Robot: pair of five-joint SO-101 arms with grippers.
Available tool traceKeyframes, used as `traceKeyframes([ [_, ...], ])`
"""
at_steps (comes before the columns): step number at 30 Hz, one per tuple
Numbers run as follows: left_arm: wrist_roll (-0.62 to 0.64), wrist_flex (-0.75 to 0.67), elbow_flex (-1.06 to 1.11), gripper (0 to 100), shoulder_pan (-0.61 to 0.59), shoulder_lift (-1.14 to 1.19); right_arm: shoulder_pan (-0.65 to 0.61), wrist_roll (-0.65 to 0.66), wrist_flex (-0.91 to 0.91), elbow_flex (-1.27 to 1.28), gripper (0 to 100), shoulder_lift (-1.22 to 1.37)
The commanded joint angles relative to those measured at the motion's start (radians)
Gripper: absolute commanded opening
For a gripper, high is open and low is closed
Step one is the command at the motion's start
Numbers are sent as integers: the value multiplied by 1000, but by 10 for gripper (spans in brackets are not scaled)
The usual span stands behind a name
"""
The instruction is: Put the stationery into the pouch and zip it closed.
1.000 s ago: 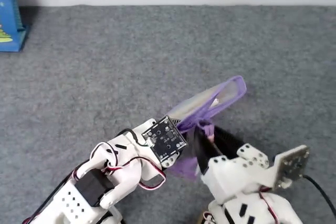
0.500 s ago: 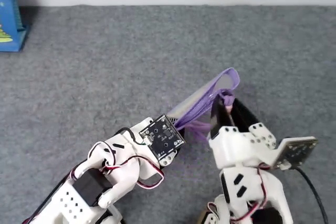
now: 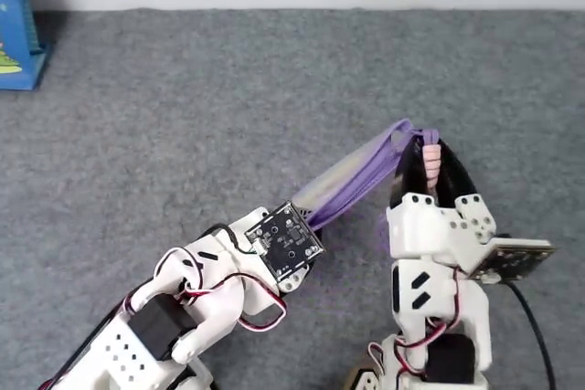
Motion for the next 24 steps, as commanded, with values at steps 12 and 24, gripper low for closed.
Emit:
traceKeyframes([
  [12, 11, 86, 12, 9, -5, -66, 137, 17, -79, 21, 7, 2],
  [24, 11, 169, 38, 9, -5, -244, 168, 63, -197, 120, 7, -4],
])
